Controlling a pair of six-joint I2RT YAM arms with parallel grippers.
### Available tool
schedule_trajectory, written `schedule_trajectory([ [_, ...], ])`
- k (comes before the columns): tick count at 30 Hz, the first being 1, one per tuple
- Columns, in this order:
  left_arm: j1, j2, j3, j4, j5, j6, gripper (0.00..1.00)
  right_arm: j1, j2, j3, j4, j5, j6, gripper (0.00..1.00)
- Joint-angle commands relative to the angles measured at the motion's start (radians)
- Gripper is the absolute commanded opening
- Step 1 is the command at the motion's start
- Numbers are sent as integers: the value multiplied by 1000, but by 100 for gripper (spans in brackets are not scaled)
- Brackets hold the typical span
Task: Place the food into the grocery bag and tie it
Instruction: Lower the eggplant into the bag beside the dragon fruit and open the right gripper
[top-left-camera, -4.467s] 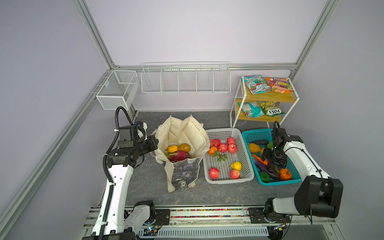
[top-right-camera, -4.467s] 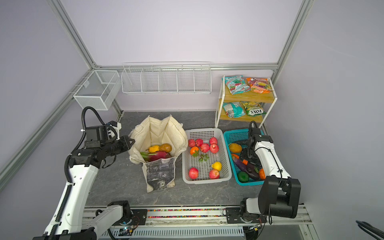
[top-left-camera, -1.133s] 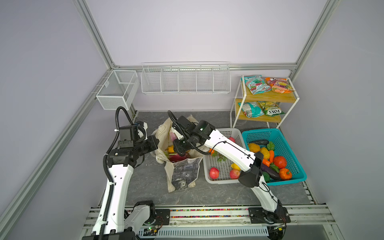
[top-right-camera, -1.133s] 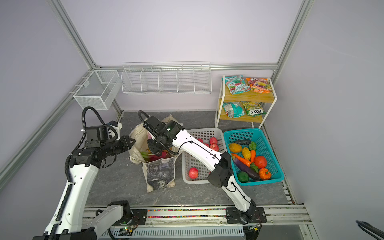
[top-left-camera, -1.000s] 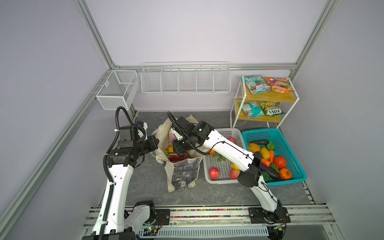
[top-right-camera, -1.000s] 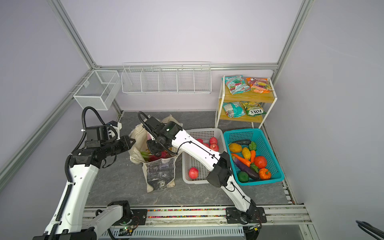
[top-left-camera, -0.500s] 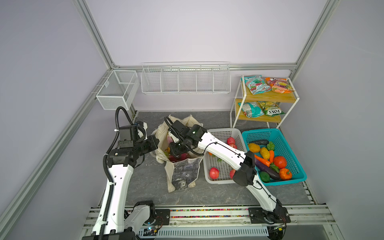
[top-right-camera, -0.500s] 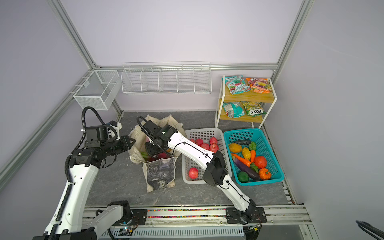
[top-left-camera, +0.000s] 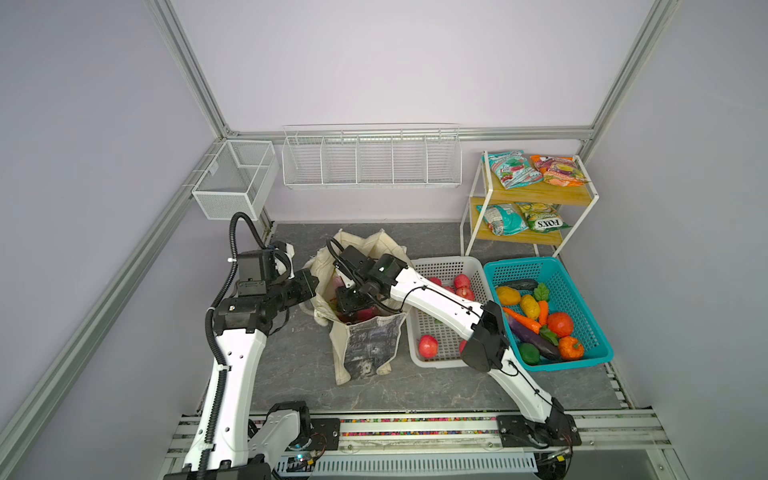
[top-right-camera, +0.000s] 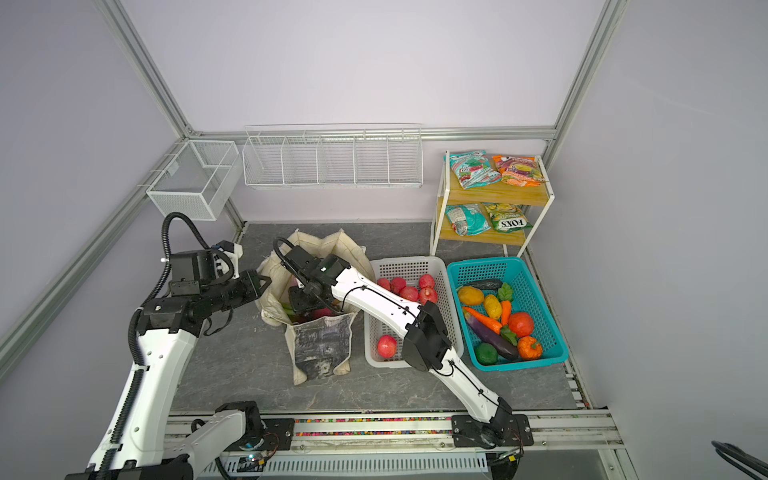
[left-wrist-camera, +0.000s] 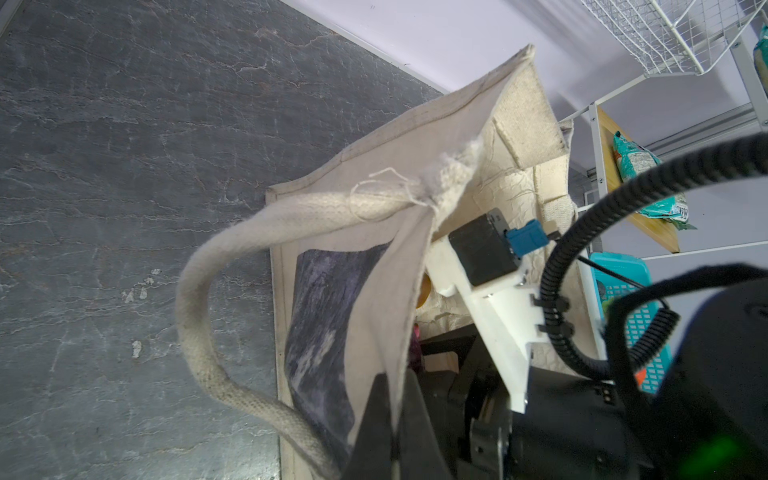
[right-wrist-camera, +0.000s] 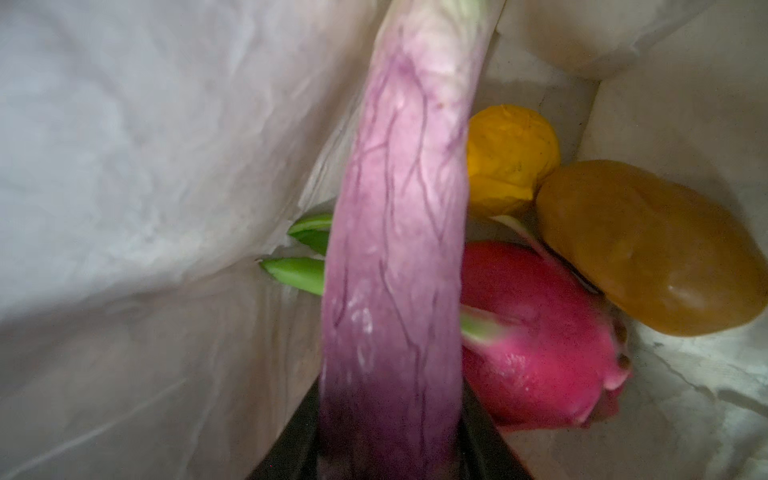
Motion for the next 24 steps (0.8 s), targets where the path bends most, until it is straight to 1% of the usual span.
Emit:
schedule_trajectory([
  [1, -5, -23, 33, 37, 17, -6, 0, 7, 34, -28, 17, 4, 21, 32],
  [10, -5, -21, 35, 36, 16, -3, 0, 5, 72, -31, 11, 33, 21, 39],
  [16, -5, -19, 37, 36, 15, 1, 0, 2, 85, -32, -1, 50, 19, 47],
  [19, -5, -17, 34, 39, 16, -1, 0, 1, 87, -32, -6, 52, 18, 56],
  [22, -5, -16, 28, 44, 17, -3, 0, -2, 85, -31, -11, 49, 17, 63],
  [24, -6, -15, 22, 47, 18, -4, 0, -2, 82, -31, -11, 47, 15, 70],
])
